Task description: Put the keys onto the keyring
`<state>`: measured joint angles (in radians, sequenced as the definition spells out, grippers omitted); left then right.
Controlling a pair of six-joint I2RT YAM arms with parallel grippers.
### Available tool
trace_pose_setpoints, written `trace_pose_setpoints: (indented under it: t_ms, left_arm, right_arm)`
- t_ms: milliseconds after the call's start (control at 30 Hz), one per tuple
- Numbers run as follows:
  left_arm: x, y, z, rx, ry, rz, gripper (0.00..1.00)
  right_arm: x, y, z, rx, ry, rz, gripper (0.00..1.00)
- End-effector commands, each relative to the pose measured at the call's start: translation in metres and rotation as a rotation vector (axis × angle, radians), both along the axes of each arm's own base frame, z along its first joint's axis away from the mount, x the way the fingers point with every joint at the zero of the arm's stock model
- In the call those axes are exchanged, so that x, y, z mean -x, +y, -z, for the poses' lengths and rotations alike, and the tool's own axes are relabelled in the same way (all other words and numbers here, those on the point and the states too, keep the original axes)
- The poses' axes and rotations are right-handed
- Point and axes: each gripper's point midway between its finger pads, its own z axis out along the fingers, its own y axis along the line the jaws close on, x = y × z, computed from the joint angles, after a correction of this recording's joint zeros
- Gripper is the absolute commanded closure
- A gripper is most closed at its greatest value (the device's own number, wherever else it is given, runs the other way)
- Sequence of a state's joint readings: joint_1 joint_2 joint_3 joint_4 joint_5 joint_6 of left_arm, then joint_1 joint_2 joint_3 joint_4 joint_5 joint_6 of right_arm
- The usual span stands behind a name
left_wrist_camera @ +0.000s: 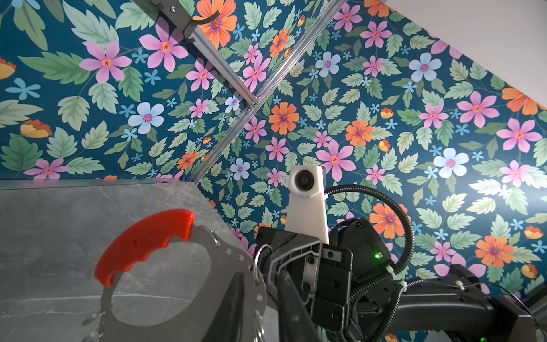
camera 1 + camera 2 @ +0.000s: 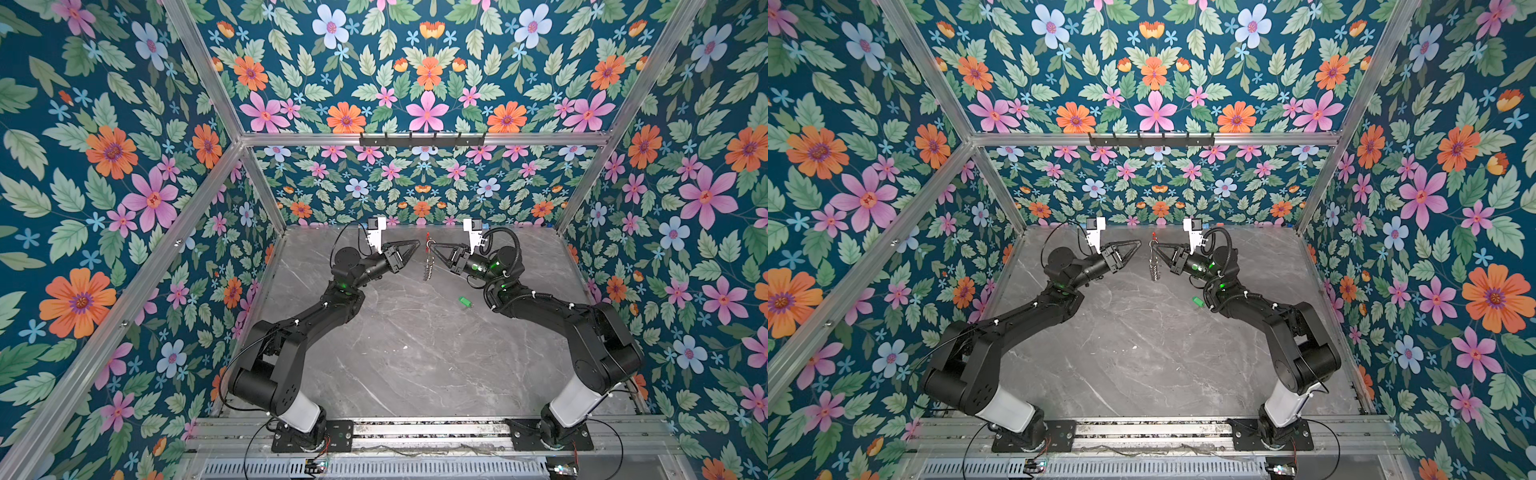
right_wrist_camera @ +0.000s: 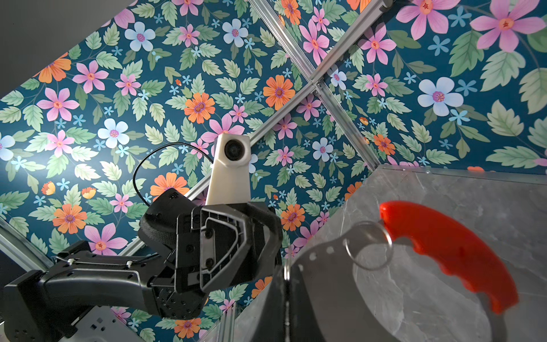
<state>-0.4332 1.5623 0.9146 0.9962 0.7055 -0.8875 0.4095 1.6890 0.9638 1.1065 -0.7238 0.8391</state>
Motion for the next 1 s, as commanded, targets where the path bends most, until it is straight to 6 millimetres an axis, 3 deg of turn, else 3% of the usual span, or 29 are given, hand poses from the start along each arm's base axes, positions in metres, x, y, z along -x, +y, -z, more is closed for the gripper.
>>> trace_pose_setpoints:
  t_ms: [0, 267, 633, 967]
  left_arm:
    - [0.004, 0.002, -0.016, 0.047, -0.046, 0.003, 0.78]
    - [0.002, 0.001, -0.016, 0.064, -0.049, 0.016, 0.79]
    - [0.002, -0.004, -0.034, 0.183, -0.070, 0.101, 0.80]
    - [0.005, -0.002, -0.029, 0.185, -0.061, 0.098, 0.81]
  right_arm:
    - [0.005, -0.004, -0.020, -0.051, -0.057, 0.007, 1.00]
    - [0.002, 0.001, -0.031, -0.100, -0.069, -0.017, 1.00]
    - [0.005, 0.003, -0.041, -0.098, -0.075, -0.024, 1.00]
    - [0.005, 0.012, -0.041, -0.099, -0.076, -0.041, 1.00]
